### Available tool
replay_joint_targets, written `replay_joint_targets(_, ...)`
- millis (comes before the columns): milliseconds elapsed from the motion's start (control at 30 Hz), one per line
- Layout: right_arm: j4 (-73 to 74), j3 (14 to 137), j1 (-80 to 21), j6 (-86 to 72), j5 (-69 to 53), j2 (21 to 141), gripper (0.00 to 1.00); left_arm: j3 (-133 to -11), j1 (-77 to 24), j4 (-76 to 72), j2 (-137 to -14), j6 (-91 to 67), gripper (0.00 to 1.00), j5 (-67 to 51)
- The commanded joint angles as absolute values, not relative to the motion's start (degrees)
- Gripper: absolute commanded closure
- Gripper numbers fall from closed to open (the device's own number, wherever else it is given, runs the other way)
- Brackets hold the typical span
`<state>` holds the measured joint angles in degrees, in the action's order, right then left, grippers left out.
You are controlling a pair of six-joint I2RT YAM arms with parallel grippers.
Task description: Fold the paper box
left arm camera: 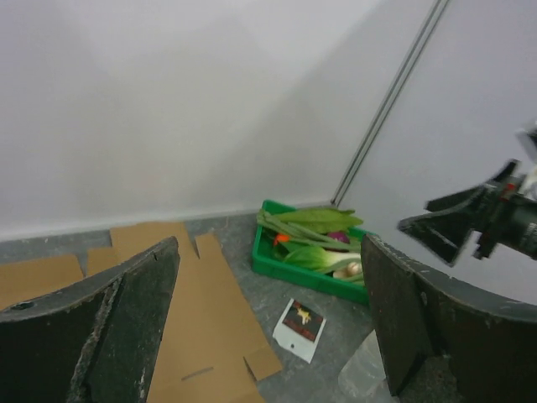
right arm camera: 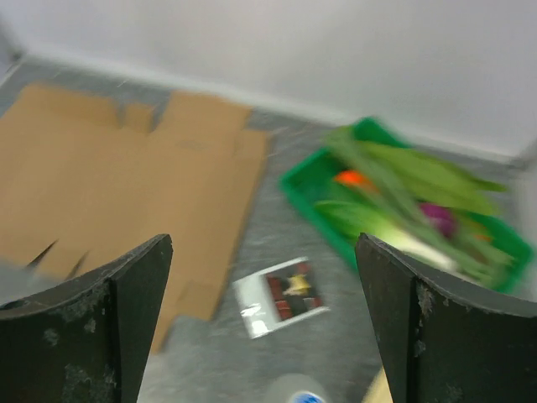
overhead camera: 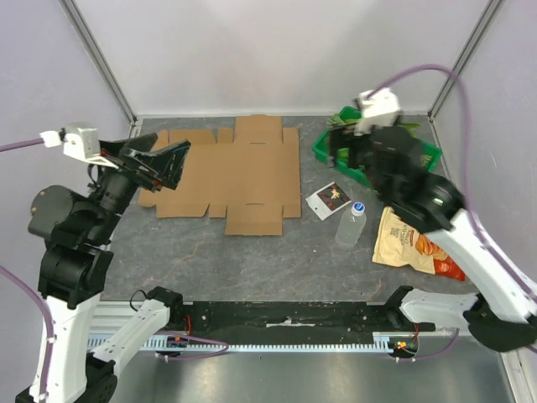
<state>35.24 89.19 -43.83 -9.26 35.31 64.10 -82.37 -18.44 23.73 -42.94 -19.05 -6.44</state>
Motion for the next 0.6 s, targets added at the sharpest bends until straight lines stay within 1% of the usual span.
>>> replay_joint_targets(0,29.19,85.00,-42.72,-16.51,8.78,75.74,0.02,-75.00,-18.28,26.09,-42.72,-19.85,0.06,-9.05)
replay_joint_targets(67,23.77,82.98,-36.24,-19.84,-4.41,80.65,0.02,-71.82,-18.28,26.98,-41.66,-21.09,0.07,-9.58)
replay_joint_targets(133,19.53,79.20,-29.40,-26.96,-21.79,84.27,0.02,-67.08,-18.19,27.77,-40.44,-22.15,0.08,-10.89)
replay_joint_targets(167,15.16,77.62,-28.49,-28.37,-23.45,86.55,0.02,-65.76,-18.28,28.12,-40.26,-22.50,0.08,-11.51)
replay_joint_targets(267,9.42,70.26,-24.45,-35.22,-27.49,90.68,0.02,-62.06,-18.28,30.14,-39.90,-22.24,0.09,-13.44)
replay_joint_targets(300,6.97,68.05,-22.69,-37.77,-30.29,91.92,0.02,-60.05,-18.28,30.32,-39.82,-22.76,0.10,-13.71)
replay_joint_targets(333,0.50,65.50,-19.37,-43.45,-34.15,93.24,0.02,-58.99,-18.28,30.50,-39.90,-23.29,0.10,-14.41)
replay_joint_targets(367,-2.61,63.13,-18.12,-45.25,-36.89,95.17,0.02,-57.84,-18.28,30.24,-39.73,-23.90,0.11,-15.20)
replay_joint_targets(400,-3.94,59.54,-17.15,-45.96,-35.78,95.97,0.02,-55.22,-18.28,29.71,-39.73,-25.21,0.11,-16.16)
replay_joint_targets(433,-3.52,58.72,-16.96,-43.01,-33.07,96.32,0.02,-53.89,-18.28,29.10,-39.73,-25.92,0.12,-18.00)
replay_joint_targets(467,-0.21,58.62,-17.66,-41.24,-26.52,97.20,0.02,-52.48,-18.28,27.26,-39.73,-26.62,0.12,-18.97)
replay_joint_targets(533,0.97,57.84,-19.07,-39.82,-26.27,98.78,0.02,-48.44,-18.28,25.15,-39.81,-29.17,0.13,-21.43)
replay_joint_targets(567,-1.21,57.22,-19.16,-40.16,-27.06,100.88,0.04,-47.12,-18.28,23.92,-39.99,-29.96,0.14,-22.23)
